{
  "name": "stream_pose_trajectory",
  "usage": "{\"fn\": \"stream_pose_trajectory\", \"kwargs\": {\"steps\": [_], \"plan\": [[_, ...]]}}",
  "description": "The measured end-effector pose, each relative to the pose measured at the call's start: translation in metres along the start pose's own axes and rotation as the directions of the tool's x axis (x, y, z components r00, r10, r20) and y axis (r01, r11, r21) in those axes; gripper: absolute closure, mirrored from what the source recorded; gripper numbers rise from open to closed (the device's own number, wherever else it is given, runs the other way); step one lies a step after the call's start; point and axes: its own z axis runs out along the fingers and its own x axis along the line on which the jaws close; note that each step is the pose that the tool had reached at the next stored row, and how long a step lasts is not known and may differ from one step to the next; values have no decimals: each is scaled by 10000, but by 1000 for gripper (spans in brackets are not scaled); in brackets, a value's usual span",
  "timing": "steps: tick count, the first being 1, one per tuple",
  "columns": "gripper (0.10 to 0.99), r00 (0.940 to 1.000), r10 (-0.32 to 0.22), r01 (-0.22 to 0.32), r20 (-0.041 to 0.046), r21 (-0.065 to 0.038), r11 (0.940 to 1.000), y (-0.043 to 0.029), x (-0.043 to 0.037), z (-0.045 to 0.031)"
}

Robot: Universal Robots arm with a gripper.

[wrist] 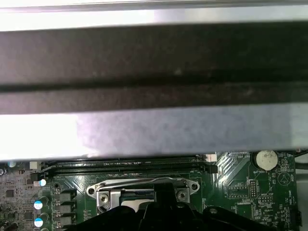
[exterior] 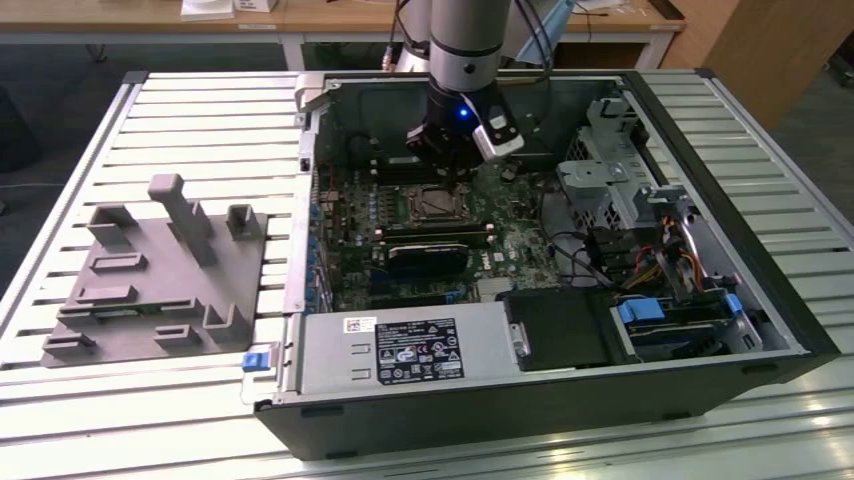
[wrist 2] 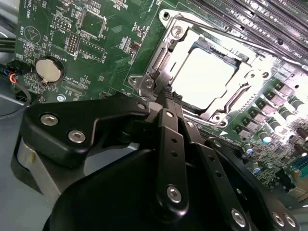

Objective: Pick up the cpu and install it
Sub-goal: 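Install the second cpu locking lever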

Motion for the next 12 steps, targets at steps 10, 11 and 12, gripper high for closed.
{"fn": "stream_pose_trajectory", "kwargs": {"steps": [10,11,12], "plan": [[980,10000,0,0,1,8,10000,-3,-1,-24],[980,10000,0,0,1,9,10000,-4,-1,-25],[980,10000,0,0,0,9,10000,-4,-1,-26]]}}
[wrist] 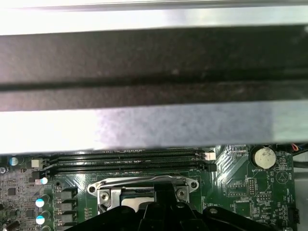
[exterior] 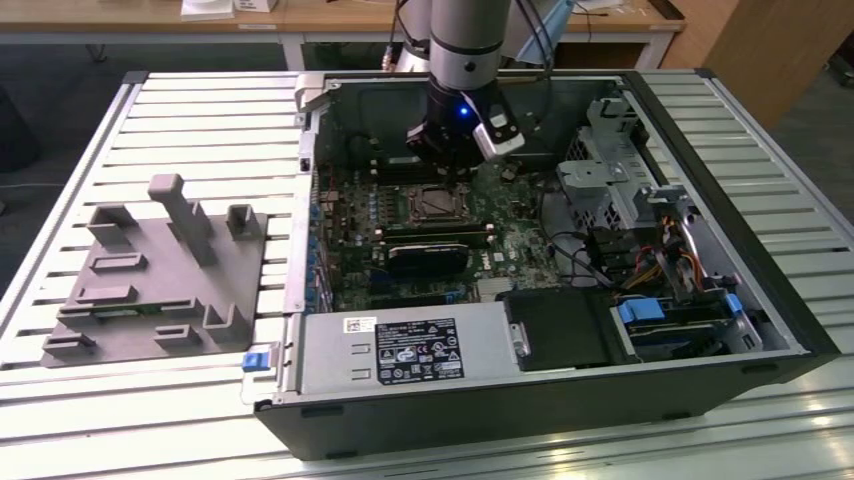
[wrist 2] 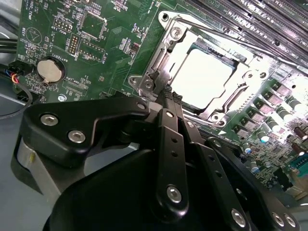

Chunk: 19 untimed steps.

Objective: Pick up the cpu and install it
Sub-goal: 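Install the second cpu locking lever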

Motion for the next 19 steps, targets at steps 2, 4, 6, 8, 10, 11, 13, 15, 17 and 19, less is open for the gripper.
{"fn": "stream_pose_trajectory", "kwargs": {"steps": [2,4,6,8,10,11,13,15,17,19], "plan": [[980,10000,1,-1,0,0,10000,0,0,-3],[980,10000,0,0,-2,4,10000,0,0,-10],[980,10000,0,0,0,1,10000,2,0,-32],[980,10000,1,-1,0,1,10000,3,-1,-61],[980,10000,0,0,0,0,10000,5,-1,-87],[980,10000,0,0,0,1,10000,5,-1,-94],[980,10000,0,0,1,2,10000,3,-1,-94],[980,10000,-1,1,0,9,10000,-8,-2,-96],[980,10000,-1,1,0,9,10000,-28,-3,-97],[980,10000,0,0,0,9,10000,-51,-4,-98]]}}
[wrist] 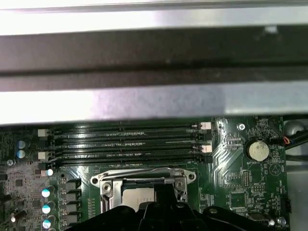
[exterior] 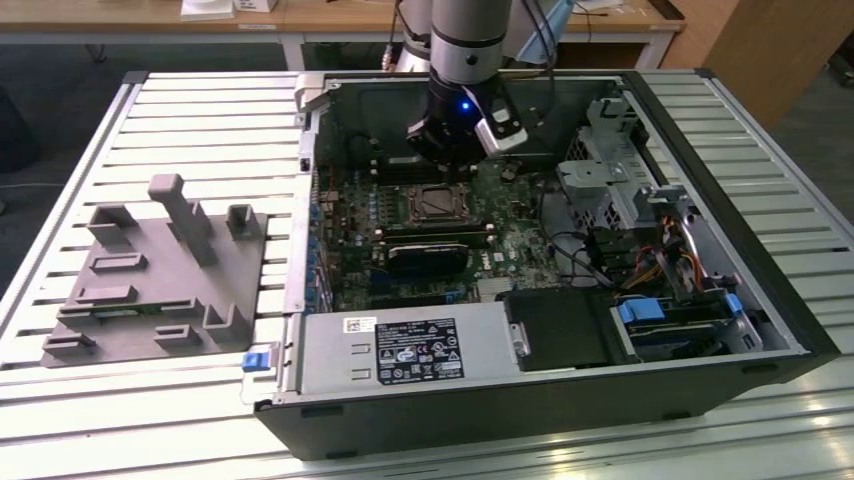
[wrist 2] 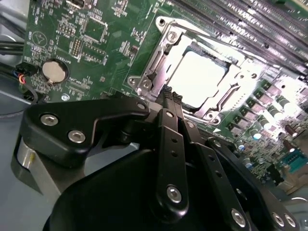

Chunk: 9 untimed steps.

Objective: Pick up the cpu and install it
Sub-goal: 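Install the second cpu locking lever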

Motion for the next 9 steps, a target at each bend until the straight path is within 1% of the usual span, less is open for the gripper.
{"fn": "stream_pose_trajectory", "kwargs": {"steps": [6,9], "plan": [[980,10000,0,0,0,-1,10000,-63,-4,-3],[980,10000,2,-2,0,0,10000,-67,-4,-23]]}}
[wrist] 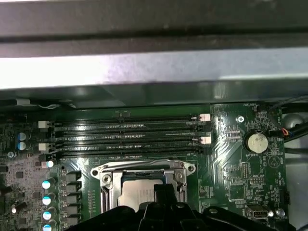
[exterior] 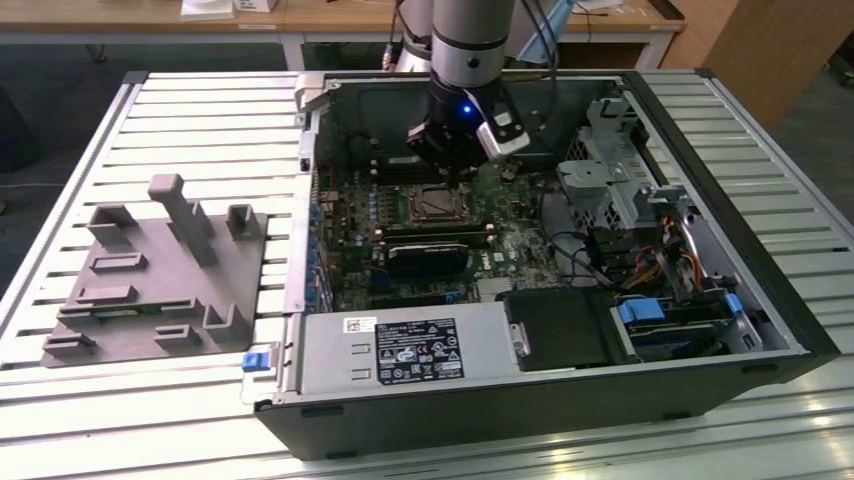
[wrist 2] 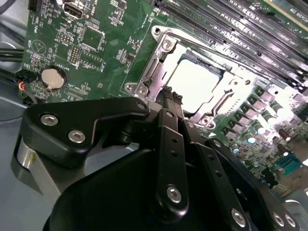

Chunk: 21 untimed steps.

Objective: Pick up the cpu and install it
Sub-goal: 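Install the second cpu locking lever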

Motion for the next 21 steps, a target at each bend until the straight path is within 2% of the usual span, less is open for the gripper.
{"fn": "stream_pose_trajectory", "kwargs": {"steps": [4,7,14,18,19,21], "plan": [[980,10000,-1,1,1,-1,10000,4,-2,-87],[980,10000,-3,3,1,2,10000,-1,-3,-93],[980,10000,-1,1,1,5,10000,-104,-9,-90],[980,10000,-1,1,1,4,10000,-177,-14,-92],[980,10000,-2,2,1,1,10000,-362,-26,-101],[980,10000,-2,2,0,3,10000,-353,-25,-101]]}}
